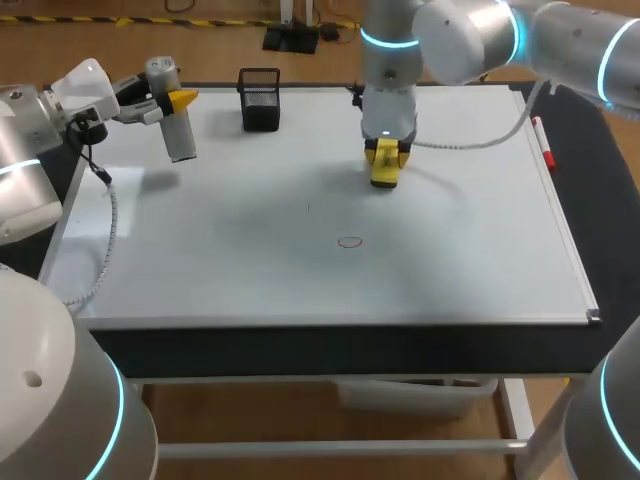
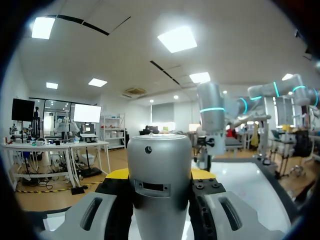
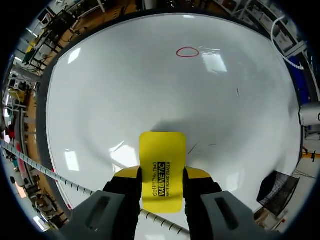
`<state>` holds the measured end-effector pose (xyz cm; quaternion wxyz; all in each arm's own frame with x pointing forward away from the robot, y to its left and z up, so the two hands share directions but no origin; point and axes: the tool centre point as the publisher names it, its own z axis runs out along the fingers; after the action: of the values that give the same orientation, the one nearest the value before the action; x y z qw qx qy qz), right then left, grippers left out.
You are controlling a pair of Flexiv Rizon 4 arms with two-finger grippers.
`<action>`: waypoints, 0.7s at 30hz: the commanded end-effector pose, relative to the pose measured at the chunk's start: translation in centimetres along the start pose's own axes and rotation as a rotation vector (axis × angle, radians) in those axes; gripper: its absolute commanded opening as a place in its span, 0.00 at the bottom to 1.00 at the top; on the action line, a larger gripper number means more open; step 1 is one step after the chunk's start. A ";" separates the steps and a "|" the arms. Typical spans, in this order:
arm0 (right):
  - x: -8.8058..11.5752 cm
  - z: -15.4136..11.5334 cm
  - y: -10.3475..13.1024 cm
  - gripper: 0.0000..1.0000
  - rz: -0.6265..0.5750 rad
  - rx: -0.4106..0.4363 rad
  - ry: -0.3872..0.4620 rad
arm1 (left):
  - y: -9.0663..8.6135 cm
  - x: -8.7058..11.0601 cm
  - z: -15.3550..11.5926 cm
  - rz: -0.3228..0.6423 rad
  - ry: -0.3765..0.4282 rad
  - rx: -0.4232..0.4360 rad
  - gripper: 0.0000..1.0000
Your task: Pick up the inspection probe, press it on each red-marked spot on the whiteboard one by one, put down the probe, pick up the eraser, and wipe off all the red marks.
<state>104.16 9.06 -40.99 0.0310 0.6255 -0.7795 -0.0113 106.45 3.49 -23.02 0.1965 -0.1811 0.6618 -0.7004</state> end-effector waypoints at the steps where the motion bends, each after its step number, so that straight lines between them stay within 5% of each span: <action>1: 1.9 -1.7 -0.1 0.00 0.013 0.016 -0.007 | -0.1 0.1 0.1 0.002 -0.004 0.001 0.00; 21: 11.1 -3.9 -2.9 0.00 0.167 0.052 -0.009 | -0.1 0.1 0.1 0.002 -0.004 0.001 0.00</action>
<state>105.45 -0.99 -37.41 0.0202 0.5585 -0.8292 0.0107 106.45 3.49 -23.02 0.1966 -0.1812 0.6618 -0.7004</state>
